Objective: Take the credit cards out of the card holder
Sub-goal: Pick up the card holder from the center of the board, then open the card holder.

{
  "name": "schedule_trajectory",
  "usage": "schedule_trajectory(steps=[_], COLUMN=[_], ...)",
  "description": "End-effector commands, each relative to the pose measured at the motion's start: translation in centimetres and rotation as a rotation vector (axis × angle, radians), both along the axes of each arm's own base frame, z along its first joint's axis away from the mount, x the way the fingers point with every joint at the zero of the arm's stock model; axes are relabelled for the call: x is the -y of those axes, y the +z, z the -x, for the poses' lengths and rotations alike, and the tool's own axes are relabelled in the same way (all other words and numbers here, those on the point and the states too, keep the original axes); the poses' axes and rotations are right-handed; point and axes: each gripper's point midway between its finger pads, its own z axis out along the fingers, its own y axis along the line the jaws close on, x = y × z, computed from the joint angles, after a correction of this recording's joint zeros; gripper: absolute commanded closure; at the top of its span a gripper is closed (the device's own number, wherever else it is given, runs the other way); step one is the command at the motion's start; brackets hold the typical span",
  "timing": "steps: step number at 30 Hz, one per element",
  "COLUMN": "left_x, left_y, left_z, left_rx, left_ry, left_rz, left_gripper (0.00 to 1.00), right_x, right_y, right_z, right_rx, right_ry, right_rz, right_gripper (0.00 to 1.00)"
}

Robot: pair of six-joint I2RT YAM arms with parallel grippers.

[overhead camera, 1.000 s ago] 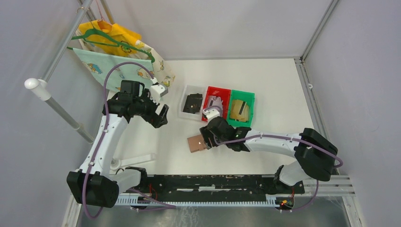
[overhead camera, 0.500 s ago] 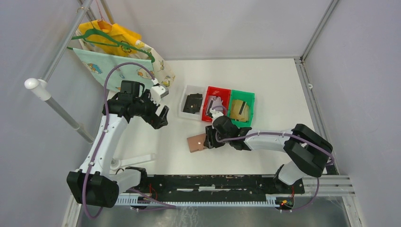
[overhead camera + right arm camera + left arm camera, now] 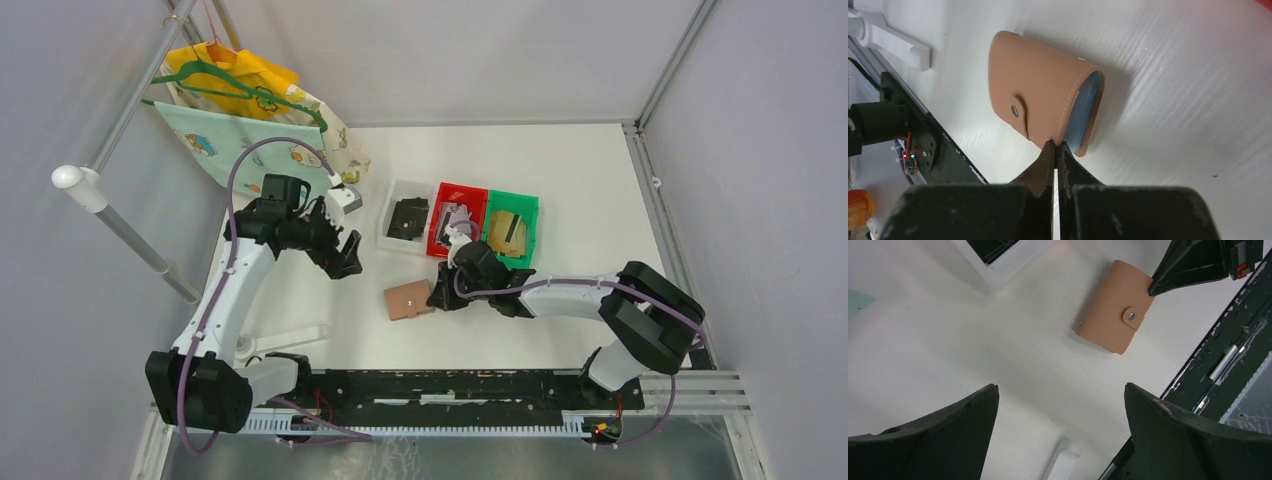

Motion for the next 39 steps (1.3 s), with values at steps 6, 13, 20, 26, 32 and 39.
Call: schedule_trajectory(steps=[6, 13, 20, 26, 32, 39], left_x=[4.1, 6.3, 6.8, 6.7, 6.7, 7.3], left_y=[-2.7, -1.9, -1.2, 0.1, 1.5, 2.7], left_z=[2.1, 2.9, 4.8, 7.0, 8.9, 9.2], left_rx=[-0.102, -0.104, -0.048, -0.083, -0.116, -0.099], left_ry=[-0.133, -0.246, -0.402, -0.513, -0.591, -0.592], left_rz=[0.154, 0.251, 0.269, 0.291, 0.329, 0.384], left_gripper=[0.00, 0.00, 0.00, 0.00, 0.36, 0.66], right_x=[-1.9, -3.5, -4.1, -4.0, -3.9, -4.4], right_y=[8.7, 12.7, 16.9, 19.4, 21.0, 22.5], right_z=[-1.4, -0.1, 1.2, 1.7, 1.3, 0.6], right_rx=[0.324, 0.431, 0.540, 0.610, 0.656, 0.687], right_ry=[0.172, 0.341, 0.523, 0.604, 0.625, 0.597], right_rz=[-0.139, -0.234, -0.254, -0.247, -0.220, -0.238], right_gripper=[1.00, 1.00, 1.00, 1.00, 1.00, 1.00])
